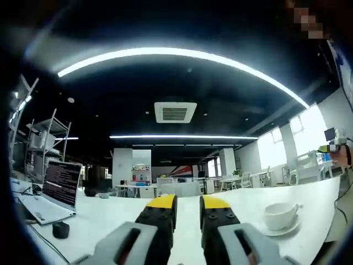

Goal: Tidy tabletop coffee trays, cups and spoons，present forward

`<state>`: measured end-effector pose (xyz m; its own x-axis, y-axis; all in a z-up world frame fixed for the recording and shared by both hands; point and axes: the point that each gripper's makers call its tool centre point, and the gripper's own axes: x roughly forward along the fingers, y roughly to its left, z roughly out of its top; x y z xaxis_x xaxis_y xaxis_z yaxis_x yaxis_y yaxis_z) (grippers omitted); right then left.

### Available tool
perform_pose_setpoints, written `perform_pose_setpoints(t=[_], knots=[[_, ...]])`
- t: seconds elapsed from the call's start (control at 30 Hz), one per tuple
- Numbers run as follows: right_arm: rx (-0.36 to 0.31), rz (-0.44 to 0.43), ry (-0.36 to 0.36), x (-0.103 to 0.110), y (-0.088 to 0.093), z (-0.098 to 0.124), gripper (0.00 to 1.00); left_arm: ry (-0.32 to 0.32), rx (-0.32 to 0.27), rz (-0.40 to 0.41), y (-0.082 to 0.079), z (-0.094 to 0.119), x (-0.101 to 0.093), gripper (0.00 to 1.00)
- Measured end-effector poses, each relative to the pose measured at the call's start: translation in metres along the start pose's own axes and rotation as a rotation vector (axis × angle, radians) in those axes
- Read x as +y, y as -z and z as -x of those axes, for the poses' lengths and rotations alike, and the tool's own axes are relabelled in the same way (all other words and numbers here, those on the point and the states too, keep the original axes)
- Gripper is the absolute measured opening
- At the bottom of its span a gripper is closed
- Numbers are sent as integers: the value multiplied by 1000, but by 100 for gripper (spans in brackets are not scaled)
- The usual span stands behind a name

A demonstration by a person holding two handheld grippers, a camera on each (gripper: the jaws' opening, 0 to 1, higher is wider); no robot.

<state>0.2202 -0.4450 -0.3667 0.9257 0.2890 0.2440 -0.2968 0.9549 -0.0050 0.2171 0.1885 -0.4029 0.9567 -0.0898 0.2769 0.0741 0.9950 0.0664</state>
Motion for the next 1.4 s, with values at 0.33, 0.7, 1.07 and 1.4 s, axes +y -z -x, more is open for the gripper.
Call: perform_pose_setpoints(t=[0.33,0.7,1.07,1.4], knots=[[66,-51,59,-18,48,18,47,-17,51,36,20,5,4,26],[57,-46,99,-34,44,18,47,-16,39,25,9,-1,5,26],[-2,-119,102,-39,29,19,46,-14,39,44,9,-8,11,26],[37,-72,70,-45,21,20,42,2,37,8,5,-6,13,26]])
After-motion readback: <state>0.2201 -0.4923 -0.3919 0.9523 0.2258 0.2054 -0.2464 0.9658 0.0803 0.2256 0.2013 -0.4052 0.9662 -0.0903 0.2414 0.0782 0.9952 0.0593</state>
